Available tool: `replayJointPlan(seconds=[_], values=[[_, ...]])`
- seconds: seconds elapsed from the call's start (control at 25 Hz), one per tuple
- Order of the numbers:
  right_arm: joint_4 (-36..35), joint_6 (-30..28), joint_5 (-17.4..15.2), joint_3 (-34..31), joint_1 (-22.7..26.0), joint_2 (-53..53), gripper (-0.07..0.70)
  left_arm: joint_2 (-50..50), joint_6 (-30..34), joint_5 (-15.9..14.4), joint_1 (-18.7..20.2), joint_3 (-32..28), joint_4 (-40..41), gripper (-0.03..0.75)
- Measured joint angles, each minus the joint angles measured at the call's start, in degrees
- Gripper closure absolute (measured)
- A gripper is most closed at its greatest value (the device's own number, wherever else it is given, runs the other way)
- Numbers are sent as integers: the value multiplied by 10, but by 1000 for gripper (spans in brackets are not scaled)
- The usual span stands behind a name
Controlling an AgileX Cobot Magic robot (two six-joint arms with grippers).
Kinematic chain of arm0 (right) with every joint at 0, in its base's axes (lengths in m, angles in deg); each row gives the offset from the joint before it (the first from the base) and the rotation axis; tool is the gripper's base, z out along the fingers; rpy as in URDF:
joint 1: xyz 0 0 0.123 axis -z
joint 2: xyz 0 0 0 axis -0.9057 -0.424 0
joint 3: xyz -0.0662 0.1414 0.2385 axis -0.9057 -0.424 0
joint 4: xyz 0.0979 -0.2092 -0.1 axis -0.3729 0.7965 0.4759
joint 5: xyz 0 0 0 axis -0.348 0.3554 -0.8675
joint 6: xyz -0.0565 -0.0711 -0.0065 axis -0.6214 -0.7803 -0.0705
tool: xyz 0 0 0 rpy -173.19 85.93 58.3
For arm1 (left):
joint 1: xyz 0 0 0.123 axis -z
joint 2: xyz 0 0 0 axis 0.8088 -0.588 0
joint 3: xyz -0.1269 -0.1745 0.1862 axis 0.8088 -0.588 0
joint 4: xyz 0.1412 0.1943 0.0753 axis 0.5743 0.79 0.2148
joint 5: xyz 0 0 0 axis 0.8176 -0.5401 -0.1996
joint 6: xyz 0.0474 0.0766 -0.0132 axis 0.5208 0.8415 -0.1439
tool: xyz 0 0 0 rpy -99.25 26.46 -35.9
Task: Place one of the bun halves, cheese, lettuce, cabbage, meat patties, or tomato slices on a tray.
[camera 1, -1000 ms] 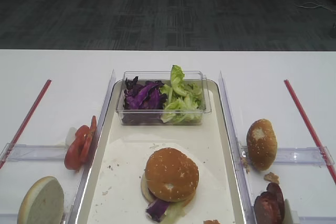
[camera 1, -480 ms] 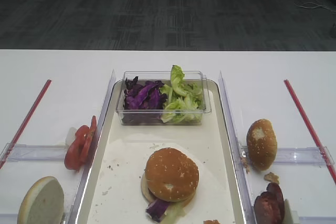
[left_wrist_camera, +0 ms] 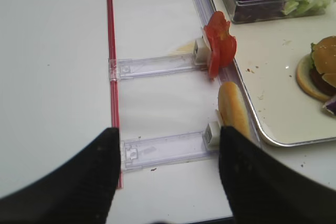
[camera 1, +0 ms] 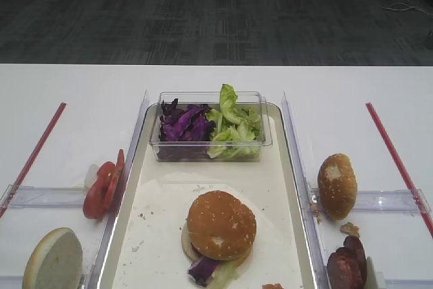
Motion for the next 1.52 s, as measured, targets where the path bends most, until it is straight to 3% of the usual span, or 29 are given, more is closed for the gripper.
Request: replayJointPlan(seconds=[1.52], values=[[0,1,0,0,0,0,162,0,0,0,0,0,0,320]])
